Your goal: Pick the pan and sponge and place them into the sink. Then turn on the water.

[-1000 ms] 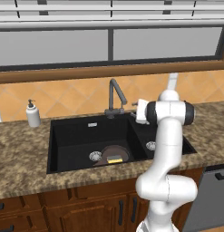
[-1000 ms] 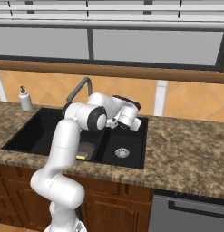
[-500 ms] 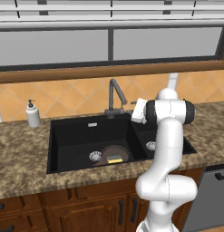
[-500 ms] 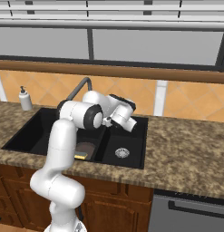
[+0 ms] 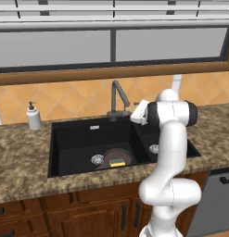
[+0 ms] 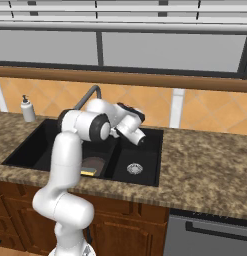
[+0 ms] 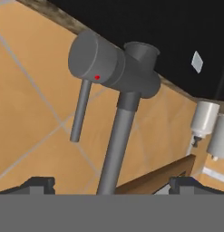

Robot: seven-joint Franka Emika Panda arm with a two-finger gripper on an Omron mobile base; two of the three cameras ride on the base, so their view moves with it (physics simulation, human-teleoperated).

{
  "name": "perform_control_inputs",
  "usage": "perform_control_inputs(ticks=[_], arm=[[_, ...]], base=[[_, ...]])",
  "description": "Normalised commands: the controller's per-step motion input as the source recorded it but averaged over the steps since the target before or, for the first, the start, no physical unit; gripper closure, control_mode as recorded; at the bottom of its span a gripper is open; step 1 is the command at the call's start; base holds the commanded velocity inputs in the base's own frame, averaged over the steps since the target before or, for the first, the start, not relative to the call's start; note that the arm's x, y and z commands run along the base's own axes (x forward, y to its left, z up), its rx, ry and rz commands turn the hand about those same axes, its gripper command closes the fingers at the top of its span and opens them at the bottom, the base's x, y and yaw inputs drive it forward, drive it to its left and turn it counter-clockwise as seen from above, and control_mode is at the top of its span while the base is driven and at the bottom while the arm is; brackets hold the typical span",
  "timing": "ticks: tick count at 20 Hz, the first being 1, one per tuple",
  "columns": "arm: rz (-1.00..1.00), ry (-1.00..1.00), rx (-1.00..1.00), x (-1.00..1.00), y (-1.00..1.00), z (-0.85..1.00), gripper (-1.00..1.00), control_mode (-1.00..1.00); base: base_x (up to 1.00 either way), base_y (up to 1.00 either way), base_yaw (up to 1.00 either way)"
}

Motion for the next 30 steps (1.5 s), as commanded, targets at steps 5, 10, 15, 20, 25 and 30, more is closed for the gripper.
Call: perform_control_inputs(ticks=[5,10,15,20,25,30], arm=[[-0.10,0.05,0.00,0.12,0.00,-0.01,-1.00,-1.00],[-0.02,0.06,0.00,0.05,0.00,-0.08,-1.00,-1.00],[0.00,0.05,0.00,0.14,0.00,-0.02,-1.00,-1.00],[0.00,0.02,0.00,0.27,0.00,0.00,-1.00,-1.00],[0.00,0.02,0.00,0.28,0.00,-0.07,-1.00,-1.00],[0.00,0.03,0.00,0.31,0.00,-0.19,-1.00,-1.00]], base=[[0.00,0.00,0.00],[0.00,0.00,0.00],[0.00,0.00,0.00],[0.00,0.00,0.00],[0.00,0.00,0.00],[0.00,0.00,0.00]])
